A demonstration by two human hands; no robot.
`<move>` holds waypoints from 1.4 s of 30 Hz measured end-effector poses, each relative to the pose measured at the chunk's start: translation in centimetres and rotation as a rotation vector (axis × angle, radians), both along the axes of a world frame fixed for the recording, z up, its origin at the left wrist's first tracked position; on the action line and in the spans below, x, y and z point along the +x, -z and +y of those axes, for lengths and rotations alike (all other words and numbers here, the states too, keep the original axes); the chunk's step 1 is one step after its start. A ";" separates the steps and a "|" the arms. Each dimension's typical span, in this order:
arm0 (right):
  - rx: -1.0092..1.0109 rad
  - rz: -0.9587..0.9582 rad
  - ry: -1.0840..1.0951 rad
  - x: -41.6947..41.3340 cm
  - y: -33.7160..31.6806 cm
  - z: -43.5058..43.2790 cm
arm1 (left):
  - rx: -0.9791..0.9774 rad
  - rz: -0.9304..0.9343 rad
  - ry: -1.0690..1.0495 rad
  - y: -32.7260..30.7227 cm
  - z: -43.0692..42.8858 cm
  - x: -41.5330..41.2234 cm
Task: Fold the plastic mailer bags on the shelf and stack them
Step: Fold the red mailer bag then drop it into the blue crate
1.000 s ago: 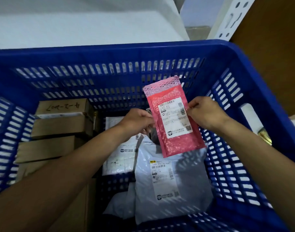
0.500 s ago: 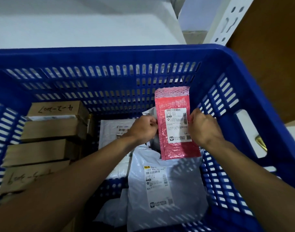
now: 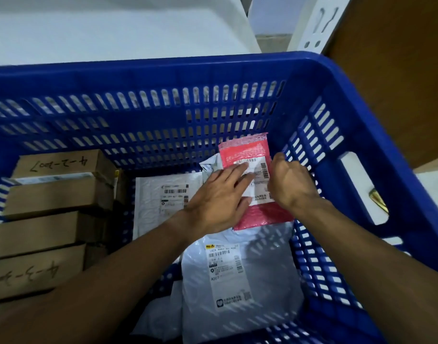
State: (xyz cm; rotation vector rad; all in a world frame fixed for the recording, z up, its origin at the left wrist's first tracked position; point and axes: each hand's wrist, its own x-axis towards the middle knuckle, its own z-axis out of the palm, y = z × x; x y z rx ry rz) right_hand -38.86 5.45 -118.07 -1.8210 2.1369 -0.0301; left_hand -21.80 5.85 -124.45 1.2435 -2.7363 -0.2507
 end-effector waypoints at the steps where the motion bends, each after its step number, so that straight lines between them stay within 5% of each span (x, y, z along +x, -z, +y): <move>1: 0.005 -0.002 0.003 0.0 0.2 -0.1 | 0.027 -0.035 0.012 0.4 -0.1 0.0; 10: 0.090 0.054 -0.116 1.8 -0.1 -0.1 | 0.124 -0.168 0.042 1.6 -1.6 0.7; 15: 0.398 -0.067 -0.240 3.0 0.3 -0.5 | 0.135 -0.188 0.073 1.9 -2.1 1.1; 23: 0.579 0.014 -0.255 2.7 -0.1 -0.7 | 0.169 -0.179 0.080 1.8 -2.2 1.5; 35: 0.520 0.171 -0.343 3.5 -2.5 -1.3 | 0.103 0.050 0.025 1.4 0.2 1.4; 42: 0.640 0.177 -0.336 3.7 -2.0 -1.4 | 0.227 -0.121 0.029 0.7 1.2 0.7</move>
